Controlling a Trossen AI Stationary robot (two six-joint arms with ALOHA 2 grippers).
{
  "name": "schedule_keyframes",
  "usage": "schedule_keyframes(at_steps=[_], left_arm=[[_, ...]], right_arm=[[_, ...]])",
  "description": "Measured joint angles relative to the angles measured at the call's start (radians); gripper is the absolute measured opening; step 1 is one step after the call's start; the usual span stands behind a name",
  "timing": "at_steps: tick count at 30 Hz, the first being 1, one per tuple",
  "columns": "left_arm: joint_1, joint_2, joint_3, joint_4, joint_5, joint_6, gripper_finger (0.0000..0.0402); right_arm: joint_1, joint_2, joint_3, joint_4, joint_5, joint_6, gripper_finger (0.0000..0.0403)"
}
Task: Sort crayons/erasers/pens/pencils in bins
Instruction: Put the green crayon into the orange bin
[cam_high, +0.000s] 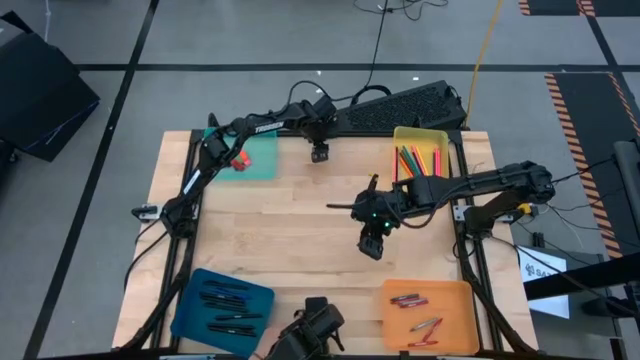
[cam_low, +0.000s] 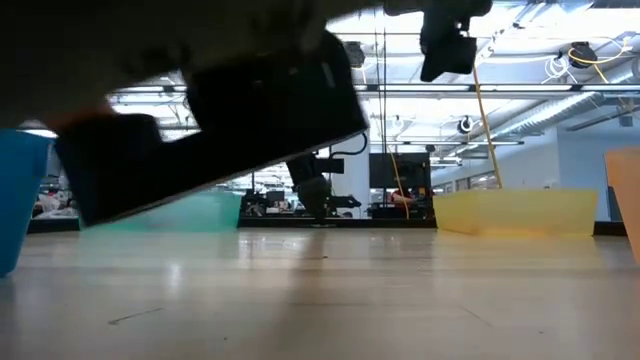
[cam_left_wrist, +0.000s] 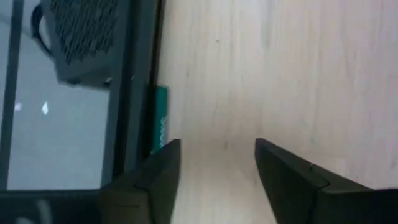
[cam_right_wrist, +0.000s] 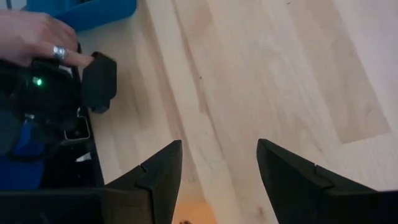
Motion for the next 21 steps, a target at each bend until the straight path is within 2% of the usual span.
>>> schedule_keyframes(at_steps=[3,9,15,21], left_arm=[[-0.009,0.000,0.005,-0.011,-0.073,-0.062,0.0163],[-0.025,-0.001,0.007,-0.058,-0.160,-0.216,0.0019],[-0.022,-0.004,0.007,-0.036,-0.136,-0.249,0.0004],[-0.020,-0.026,0.008,-0.060,-0.204,-0.211,0.0003]], right_arm=[[0.018,0.000,0.000,-0.001,0.000,0.000,0.0201],[0.017,0.000,0.000,-0.034,0.000,0.055,0.0201],[0.016,0.000,0.000,-0.065,-0.001,0.081,0.0201],[0.009,0.000,0.000,-0.117,-0.032,0.100,0.0201]])
